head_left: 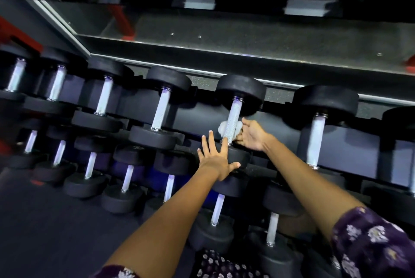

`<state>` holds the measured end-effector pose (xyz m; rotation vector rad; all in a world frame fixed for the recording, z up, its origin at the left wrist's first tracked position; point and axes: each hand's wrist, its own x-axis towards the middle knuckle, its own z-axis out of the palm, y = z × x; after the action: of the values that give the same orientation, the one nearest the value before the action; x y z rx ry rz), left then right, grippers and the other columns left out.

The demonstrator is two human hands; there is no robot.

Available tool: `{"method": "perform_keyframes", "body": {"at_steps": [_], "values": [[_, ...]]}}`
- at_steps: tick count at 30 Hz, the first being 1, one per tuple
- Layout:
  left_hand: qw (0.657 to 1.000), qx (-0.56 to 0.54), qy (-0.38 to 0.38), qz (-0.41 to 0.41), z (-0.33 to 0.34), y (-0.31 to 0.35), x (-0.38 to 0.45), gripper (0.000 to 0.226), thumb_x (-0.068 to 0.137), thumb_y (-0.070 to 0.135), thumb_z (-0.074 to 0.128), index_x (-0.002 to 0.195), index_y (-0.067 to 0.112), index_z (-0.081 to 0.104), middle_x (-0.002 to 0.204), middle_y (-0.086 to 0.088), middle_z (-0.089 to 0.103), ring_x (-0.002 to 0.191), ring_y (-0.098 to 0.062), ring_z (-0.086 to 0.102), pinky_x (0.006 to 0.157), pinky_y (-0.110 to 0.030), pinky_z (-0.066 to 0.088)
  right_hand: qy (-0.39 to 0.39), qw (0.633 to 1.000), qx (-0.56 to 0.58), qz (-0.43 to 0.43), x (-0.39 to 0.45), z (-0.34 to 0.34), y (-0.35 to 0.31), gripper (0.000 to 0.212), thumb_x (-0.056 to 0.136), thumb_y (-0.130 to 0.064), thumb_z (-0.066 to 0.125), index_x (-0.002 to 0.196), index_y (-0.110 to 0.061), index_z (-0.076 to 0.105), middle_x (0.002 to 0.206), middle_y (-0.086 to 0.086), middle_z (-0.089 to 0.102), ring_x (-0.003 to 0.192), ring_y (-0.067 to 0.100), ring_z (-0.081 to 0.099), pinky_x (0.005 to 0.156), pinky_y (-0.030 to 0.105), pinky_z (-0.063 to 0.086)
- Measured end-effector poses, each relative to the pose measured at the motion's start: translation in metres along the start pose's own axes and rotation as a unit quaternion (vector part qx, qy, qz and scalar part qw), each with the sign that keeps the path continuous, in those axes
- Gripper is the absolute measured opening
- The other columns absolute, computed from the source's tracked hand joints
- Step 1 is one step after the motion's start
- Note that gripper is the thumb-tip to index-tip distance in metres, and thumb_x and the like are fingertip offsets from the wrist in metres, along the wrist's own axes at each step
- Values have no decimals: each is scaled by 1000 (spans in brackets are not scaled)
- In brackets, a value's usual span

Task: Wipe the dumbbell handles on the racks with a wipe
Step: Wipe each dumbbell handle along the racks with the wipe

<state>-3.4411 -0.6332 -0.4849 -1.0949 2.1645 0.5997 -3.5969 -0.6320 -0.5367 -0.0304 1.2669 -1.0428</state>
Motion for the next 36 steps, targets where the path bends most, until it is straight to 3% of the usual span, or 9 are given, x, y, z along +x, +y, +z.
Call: {"method": "perform_keyframes", "body": {"at_steps": [4,7,13,16,20,26,29,31,36], "values": [[1000,-1,-4,-2,-1,0,2,89,97,58,38,150,20,-22,147,-19,-43,139,-40,-33,116,-54,-5,23,996,-81,3,-7,-14,-6,37,101,-27,29,76,-13,54,61,1,65,50,11,62,53,22,35],[1000,0,-7,-9,0,-1,2,90,97,58,39,150,21,-24,147,-18,-43,139,-39,-33,116,-54,-5,81,988,-127,-37,-5,8,4,22,93,-8,41,73,-11,51,53,-2,51,36,5,40,37,15,25],[1000,6,12,-4,1,-1,3,89,96,59,39,151,21,-21,149,-19,-41,141,-40,-29,116,-54,-3,170,970,-129,-112,-28,9,26,17,76,7,64,68,-8,63,53,-4,61,51,5,55,55,16,46],[1000,-2,27,5,3,-1,1,88,96,59,39,152,21,-17,150,-19,-38,142,-40,-27,116,-55,-1,192,968,-55,-152,-57,10,31,19,78,9,62,75,-10,65,52,-9,65,49,3,60,54,13,49],[996,-7,77,33,9,-4,-10,84,97,58,39,154,17,-7,155,-22,-27,143,-43,-21,116,-55,-1,274,942,-59,-187,-100,9,55,18,80,7,62,79,-11,66,72,5,63,53,5,53,54,17,44],[983,-18,163,84,21,16,-32,84,97,44,49,154,10,-1,158,-20,-19,145,-39,-17,117,-52,-7,331,919,-60,-208,-149,-13,63,20,84,4,57,73,-12,61,69,6,55,43,-1,51,48,14,44],[978,-33,164,122,28,47,-44,83,97,42,51,154,11,1,159,-18,-18,146,-37,-16,117,-50,-7,382,896,-62,-218,-160,-35,62,13,81,5,58,88,-3,66,77,11,55,61,12,52,53,20,47],[978,-66,149,131,35,71,-51,84,96,43,53,154,9,3,159,-18,-18,146,-36,-17,117,-48,-8,394,889,-74,-221,-170,-50,58,12,81,4,57,76,-2,66,78,12,54,68,18,51,58,26,46],[974,-133,135,127,53,123,-61,91,93,46,58,153,5,4,160,-18,-15,147,-33,-15,117,-45,-7,377,892,-119,-220,-178,-84,51,25,79,1,56,56,-9,56,66,7,50,56,15,49,51,26,41]]}}
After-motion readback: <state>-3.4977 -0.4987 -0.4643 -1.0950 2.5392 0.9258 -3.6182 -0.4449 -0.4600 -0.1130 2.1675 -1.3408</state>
